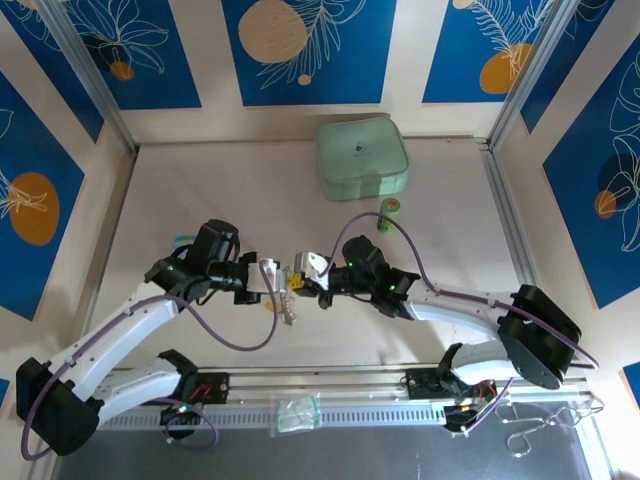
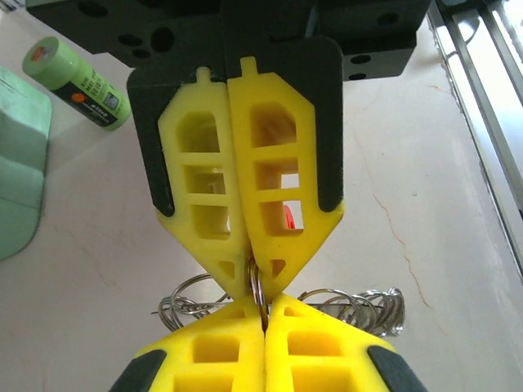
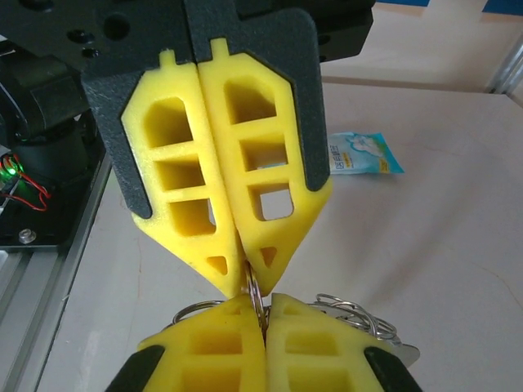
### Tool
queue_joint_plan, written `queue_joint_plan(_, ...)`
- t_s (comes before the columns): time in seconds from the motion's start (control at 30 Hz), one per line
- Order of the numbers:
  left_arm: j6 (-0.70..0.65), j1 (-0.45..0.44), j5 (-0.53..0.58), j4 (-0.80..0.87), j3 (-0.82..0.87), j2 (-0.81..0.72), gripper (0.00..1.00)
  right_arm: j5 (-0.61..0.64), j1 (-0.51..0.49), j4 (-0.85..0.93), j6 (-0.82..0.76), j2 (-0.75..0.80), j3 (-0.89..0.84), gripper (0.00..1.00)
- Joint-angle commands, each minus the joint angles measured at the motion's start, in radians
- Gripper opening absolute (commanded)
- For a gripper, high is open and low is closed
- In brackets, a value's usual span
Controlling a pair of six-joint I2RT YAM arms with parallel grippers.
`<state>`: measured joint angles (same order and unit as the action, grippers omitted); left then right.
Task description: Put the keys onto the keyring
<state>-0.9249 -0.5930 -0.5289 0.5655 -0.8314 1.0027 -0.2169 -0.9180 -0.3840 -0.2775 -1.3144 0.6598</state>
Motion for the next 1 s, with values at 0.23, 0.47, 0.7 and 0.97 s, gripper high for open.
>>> queue_joint_plan(0.23, 0.22, 0.003, -0.069, -0.201, 0.089, -0.098, 0.0, -0.07, 0.08, -0.021, 0.144, 0.15, -0.112, 0.49)
queue_joint_plan(0.47, 0.224, 0.003, -0.084, -0.226, 0.13, -0.124, 0.0, -0.119, 0.073, -0.041, 0.171, 0.101, -0.088, 0.48)
queue_joint_plan(0.7, 0.222, 0.002, -0.083, -0.233, 0.138, -0.128, 0.0, -0.153, 0.069, -0.024, 0.157, 0.091, -0.067, 0.4)
queue_joint_plan(0.97, 0.224, 0.003, -0.084, -0.218, 0.127, -0.125, 0.0, -0.115, 0.055, -0.034, 0.144, 0.089, -0.051, 0.28)
